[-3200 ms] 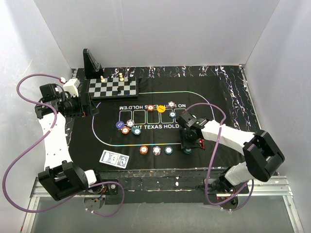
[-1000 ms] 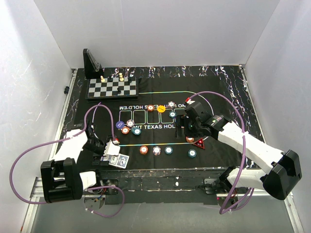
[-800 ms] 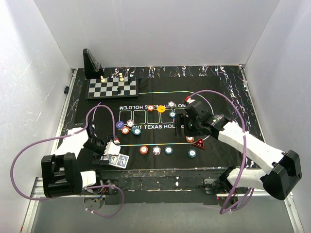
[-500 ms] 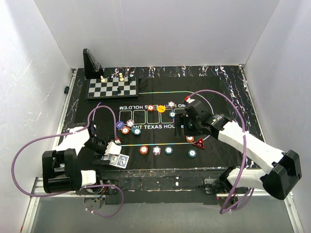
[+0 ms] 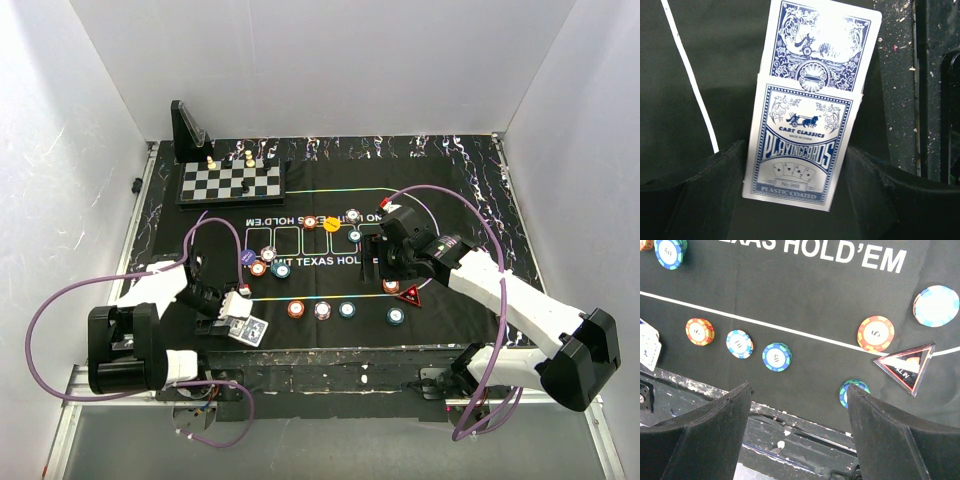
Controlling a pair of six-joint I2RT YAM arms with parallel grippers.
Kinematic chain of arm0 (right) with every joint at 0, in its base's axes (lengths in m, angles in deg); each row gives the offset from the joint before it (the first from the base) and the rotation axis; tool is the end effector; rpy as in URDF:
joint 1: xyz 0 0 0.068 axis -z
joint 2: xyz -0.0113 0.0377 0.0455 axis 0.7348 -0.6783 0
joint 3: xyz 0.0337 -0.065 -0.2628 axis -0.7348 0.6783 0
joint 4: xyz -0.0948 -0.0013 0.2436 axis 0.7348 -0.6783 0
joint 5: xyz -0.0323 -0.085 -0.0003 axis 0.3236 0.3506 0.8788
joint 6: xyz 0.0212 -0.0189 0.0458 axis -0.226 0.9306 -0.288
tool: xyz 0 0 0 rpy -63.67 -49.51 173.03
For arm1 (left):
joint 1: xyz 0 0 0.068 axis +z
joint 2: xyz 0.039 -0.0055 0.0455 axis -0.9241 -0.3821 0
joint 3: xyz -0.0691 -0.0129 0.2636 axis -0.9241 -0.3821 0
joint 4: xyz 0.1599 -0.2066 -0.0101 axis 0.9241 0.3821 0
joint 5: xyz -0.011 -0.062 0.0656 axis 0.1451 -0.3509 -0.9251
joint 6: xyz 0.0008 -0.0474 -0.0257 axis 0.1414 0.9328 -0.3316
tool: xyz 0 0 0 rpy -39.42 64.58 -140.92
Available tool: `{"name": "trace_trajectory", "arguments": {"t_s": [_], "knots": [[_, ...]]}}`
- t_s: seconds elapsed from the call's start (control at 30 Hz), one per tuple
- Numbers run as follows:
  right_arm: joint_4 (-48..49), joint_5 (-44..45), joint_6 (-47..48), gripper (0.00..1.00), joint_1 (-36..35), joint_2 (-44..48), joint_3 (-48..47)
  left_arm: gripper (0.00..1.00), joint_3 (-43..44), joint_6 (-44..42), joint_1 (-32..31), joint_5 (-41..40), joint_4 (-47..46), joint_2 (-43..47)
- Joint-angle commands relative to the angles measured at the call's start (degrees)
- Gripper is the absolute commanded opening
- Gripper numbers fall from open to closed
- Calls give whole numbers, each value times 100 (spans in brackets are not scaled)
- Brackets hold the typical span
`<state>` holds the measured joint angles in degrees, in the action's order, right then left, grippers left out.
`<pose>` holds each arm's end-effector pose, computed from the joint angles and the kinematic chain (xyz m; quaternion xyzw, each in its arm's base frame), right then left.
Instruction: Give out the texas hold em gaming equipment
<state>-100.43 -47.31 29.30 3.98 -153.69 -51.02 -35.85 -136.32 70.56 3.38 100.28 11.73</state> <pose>0.1814 0.1660 0.2846 -0.0809 0.9399 0.1632 0.2888 0.1571 -0.0108 0.1548 0.7405 0.6033 -0.2407 0.1728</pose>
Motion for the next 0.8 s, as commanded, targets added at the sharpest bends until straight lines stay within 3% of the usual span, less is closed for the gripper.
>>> {"name": "trace_trajectory", "arguments": {"t_s": [0.0, 0.13, 0.3, 0.47, 0.57, 0.77], "knots": [[52, -81, -37, 83, -28, 28, -210, 69, -94, 64, -48, 7, -187, 42], [122, -231, -99, 83, -20, 72, -201, 52, -25, 284, -48, 244, -101, 314], [237, -415, -169, 83, -28, 125, -253, 29, 835, 863, -48, 718, 636, 316], [395, -775, -318, 83, -20, 221, -341, 22, 1811, 1215, -48, 1360, 1586, 262], [728, -1196, -581, 88, -28, 344, -368, 19, 2417, 1522, -48, 1781, 1947, 289], [2290, -2357, -1556, 92, -28, 380, -228, 0, 3770, 2821, -118, 2398, 2203, 87]]}}
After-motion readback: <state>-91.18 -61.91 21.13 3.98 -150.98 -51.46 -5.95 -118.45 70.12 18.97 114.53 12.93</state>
